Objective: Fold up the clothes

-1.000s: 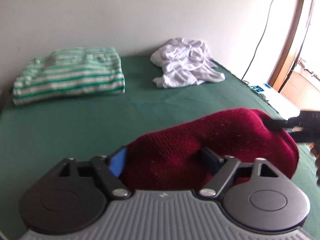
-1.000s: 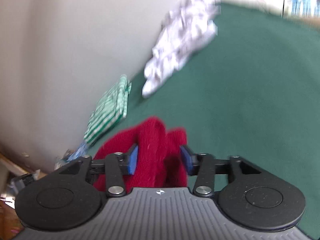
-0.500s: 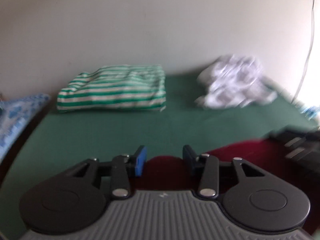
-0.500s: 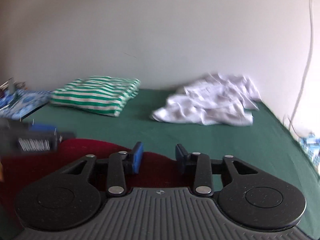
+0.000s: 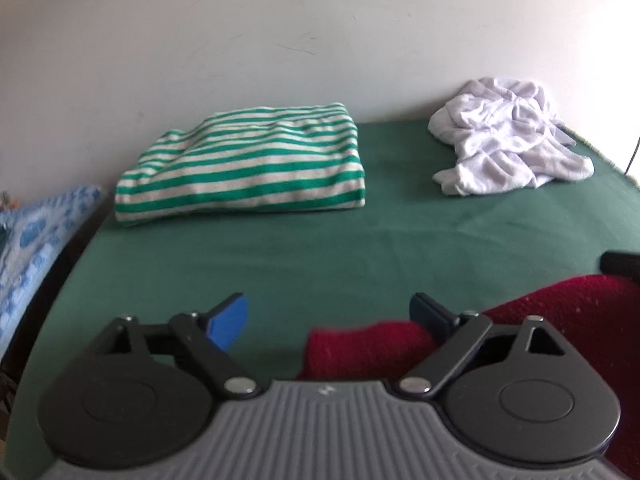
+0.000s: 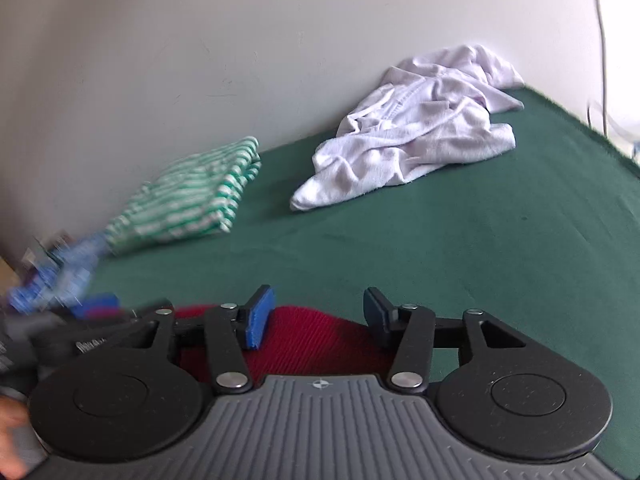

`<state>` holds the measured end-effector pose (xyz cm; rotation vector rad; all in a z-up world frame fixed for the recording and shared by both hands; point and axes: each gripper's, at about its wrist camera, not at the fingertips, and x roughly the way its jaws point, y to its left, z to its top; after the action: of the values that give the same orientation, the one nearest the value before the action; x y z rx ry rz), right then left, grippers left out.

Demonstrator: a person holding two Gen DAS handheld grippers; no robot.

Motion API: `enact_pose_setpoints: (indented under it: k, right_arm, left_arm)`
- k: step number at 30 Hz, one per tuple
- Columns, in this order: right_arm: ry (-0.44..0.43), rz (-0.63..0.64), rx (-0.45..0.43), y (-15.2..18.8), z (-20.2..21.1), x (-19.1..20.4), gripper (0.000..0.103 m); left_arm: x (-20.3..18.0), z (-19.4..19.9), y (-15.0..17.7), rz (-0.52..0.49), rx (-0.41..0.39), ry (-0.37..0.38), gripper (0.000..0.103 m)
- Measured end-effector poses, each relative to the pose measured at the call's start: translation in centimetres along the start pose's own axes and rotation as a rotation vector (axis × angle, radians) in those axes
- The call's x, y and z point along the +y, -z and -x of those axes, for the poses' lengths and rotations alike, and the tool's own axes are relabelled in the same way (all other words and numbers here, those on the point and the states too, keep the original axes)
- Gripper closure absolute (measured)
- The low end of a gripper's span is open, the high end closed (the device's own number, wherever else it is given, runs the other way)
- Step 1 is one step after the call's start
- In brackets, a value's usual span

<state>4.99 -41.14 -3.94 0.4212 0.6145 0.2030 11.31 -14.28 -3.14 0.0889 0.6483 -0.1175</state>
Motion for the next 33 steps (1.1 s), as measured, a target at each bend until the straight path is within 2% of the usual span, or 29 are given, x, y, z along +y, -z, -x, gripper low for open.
enact_pose_setpoints:
  k: [3, 4, 5, 7, 8, 10, 11, 13, 14, 15, 17, 19, 21, 22, 25, 28, 30, 33]
  right_arm:
    - [0.008, 0.0, -0.069, -0.4, 5.1, 0.1, 0.061]
    - [-0.01, 0.005, -0.062, 0.0, 6.4, 0.4, 0.064]
    - [-0.043, 0.0, -0.042, 0.7, 7.2, 0.8, 0.073]
    - [-0.108, -0.003, 0.005, 2.2, 8.1, 1.6, 0.077]
    - [-0.124, 0.01, 0.016, 3.1, 8.3, 2.1, 0.078]
    - [-0.098, 0.016, 0.032, 4.5, 7.7, 2.3, 0.08]
    - [-0.082, -0.022, 0.039, 5.0, 7.0, 1.7, 0.084]
    - [-0.082, -0.131, 0.041, 5.8, 5.6, -0.2, 0.086]
    - [-0.081, -0.154, 0.038, 6.1, 5.2, -0.6, 0.087]
    - [-0.08, -0.151, 0.033, 6.1, 5.2, -0.8, 0.087]
    - [-0.074, -0.171, 0.046, 5.8, 5.5, -0.6, 0.086]
    - [-0.083, -0.19, 0.042, 5.1, 6.7, -0.2, 0.084]
    - [-0.122, -0.193, -0.008, 4.4, 8.6, 0.1, 0.074]
    - [-0.134, -0.179, -0.01, 4.3, 9.1, 0.3, 0.068]
    - [-0.13, -0.107, 0.046, 5.1, 8.3, 1.4, 0.068]
    - [-0.109, -0.075, 0.068, 6.6, 6.5, 1.6, 0.071]
    - [-0.132, -0.111, 0.054, 6.7, 5.9, 0.9, 0.071]
    - [-0.137, -0.125, 0.103, 5.5, 6.0, 0.5, 0.072]
  left_arm:
    - [0.8, 4.5, 0.0, -0.046, -0.083, -0.006, 0.041]
    - [0.8, 6.0, 0.3, -0.064, -0.106, -0.005, 0.042]
    - [0.8, 7.4, 0.6, -0.065, -0.12, 0.022, 0.043]
    - [0.4, 10.1, 1.8, -0.058, -0.146, 0.091, 0.043]
    - [-0.1, 10.7, 2.5, -0.067, -0.152, 0.1, 0.043]
    - [-1.4, 10.9, 3.8, -0.103, -0.146, 0.113, 0.043]
    - [-2.0, 10.2, 4.4, -0.116, -0.122, 0.115, 0.043]
    - [-2.9, 7.7, 5.4, -0.129, -0.052, 0.113, 0.042]
    - [-3.0, 7.0, 5.8, -0.127, -0.058, 0.112, 0.034]
    - [-3.0, 6.6, 6.0, -0.127, -0.071, 0.103, 0.023]
    - [-2.1, 6.2, 5.5, -0.088, -0.046, 0.107, 0.018]
    - [-0.8, 6.7, 4.9, -0.041, -0.019, 0.128, 0.023]
    - [-0.2, 8.4, 4.7, -0.053, -0.038, 0.111, 0.037]
    - [0.0, 9.2, 4.8, -0.06, -0.045, 0.11, 0.04]
    - [0.2, 10.3, 5.2, -0.077, -0.046, 0.094, 0.041]
    - [0.8, 8.3, 5.9, -0.044, -0.011, 0.044, 0.036]
    - [1.4, 7.0, 6.1, -0.007, 0.005, 0.032, 0.022]
    - [1.1, 7.2, 5.7, -0.052, 0.002, 0.015, 0.022]
